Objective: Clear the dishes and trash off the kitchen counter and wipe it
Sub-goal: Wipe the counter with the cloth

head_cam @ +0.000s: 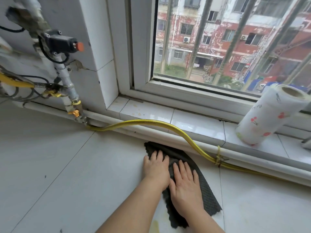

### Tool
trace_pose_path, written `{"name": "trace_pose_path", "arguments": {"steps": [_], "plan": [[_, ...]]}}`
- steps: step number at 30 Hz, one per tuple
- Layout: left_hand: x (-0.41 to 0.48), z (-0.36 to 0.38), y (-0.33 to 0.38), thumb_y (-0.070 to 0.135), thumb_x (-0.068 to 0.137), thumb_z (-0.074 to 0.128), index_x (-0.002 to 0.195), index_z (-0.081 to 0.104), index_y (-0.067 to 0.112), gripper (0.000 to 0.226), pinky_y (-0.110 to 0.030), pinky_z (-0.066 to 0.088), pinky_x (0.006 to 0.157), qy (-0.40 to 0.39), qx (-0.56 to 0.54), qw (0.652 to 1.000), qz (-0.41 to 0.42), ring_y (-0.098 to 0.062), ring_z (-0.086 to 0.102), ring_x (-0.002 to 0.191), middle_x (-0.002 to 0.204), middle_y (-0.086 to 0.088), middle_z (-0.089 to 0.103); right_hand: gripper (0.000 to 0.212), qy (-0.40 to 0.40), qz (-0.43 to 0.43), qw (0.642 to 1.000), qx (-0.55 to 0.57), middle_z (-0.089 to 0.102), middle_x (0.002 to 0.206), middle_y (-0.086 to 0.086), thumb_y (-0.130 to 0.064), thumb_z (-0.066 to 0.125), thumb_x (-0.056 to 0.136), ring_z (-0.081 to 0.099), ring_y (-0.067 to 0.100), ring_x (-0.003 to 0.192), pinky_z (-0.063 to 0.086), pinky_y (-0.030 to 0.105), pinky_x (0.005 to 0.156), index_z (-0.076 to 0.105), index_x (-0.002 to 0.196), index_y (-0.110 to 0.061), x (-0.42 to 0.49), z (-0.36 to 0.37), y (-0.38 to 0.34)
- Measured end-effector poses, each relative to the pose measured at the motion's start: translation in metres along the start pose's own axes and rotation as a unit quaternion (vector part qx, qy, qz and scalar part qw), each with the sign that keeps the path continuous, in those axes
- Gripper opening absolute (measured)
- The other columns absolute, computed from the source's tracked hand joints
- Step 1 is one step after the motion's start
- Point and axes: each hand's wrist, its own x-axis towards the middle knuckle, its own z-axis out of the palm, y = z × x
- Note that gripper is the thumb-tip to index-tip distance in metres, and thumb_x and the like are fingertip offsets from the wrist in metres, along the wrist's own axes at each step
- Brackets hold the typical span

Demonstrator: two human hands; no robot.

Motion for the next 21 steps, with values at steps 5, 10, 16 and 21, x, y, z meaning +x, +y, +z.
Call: {"name": "trace_pose_path", "arguments": {"steps": [5, 10, 16, 21], "plan": [[-0.029, -0.004, -0.027, 0.031, 0.094, 0.048, 0.149, 0.020, 0.027, 0.062, -0.048, 0.009, 0.116, -0.012, 0.017, 0.999, -0.037, -0.025, 0.016, 0.144, 0.158, -0.006, 0.014, 0.055, -0.013, -0.012, 1.000, 0.011, 0.061, 0.130, 0.007, -0.042, 0.038, 0.084, 0.058, 0.023, 0.121, 0.008, 0.036, 0.108, 0.066, 0.121, -0.014, -0.009, -0.001, -0.030], [-0.057, -0.002, -0.069, 0.034, 0.096, 0.044, 0.149, 0.024, 0.030, 0.057, -0.046, 0.013, 0.115, -0.006, 0.024, 0.996, -0.091, -0.026, 0.024, 0.140, 0.156, -0.003, 0.022, 0.056, -0.028, -0.058, 0.997, 0.045, 0.060, 0.132, 0.008, -0.042, 0.037, 0.085, 0.056, 0.024, 0.123, 0.008, 0.039, 0.109, 0.065, 0.123, -0.012, -0.021, -0.004, -0.076], [-0.093, 0.004, -0.113, 0.032, 0.096, 0.042, 0.149, 0.023, 0.031, 0.056, -0.044, 0.015, 0.116, -0.009, 0.024, 0.991, -0.129, -0.024, 0.025, 0.140, 0.156, -0.001, 0.021, 0.055, -0.052, -0.087, 0.992, 0.073, 0.059, 0.133, 0.008, -0.044, 0.039, 0.085, 0.054, 0.024, 0.125, 0.012, 0.042, 0.108, 0.064, 0.124, -0.014, -0.046, -0.006, -0.128], [-0.124, 0.008, -0.138, 0.033, 0.097, 0.040, 0.150, 0.021, 0.031, 0.057, -0.043, 0.016, 0.115, -0.019, 0.032, 0.991, -0.130, -0.023, 0.025, 0.140, 0.156, 0.000, 0.020, 0.056, -0.057, -0.097, 0.991, 0.077, 0.058, 0.134, 0.007, -0.045, 0.040, 0.085, 0.053, 0.025, 0.126, 0.022, 0.044, 0.104, 0.062, 0.126, -0.014, -0.067, -0.008, -0.158]]}}
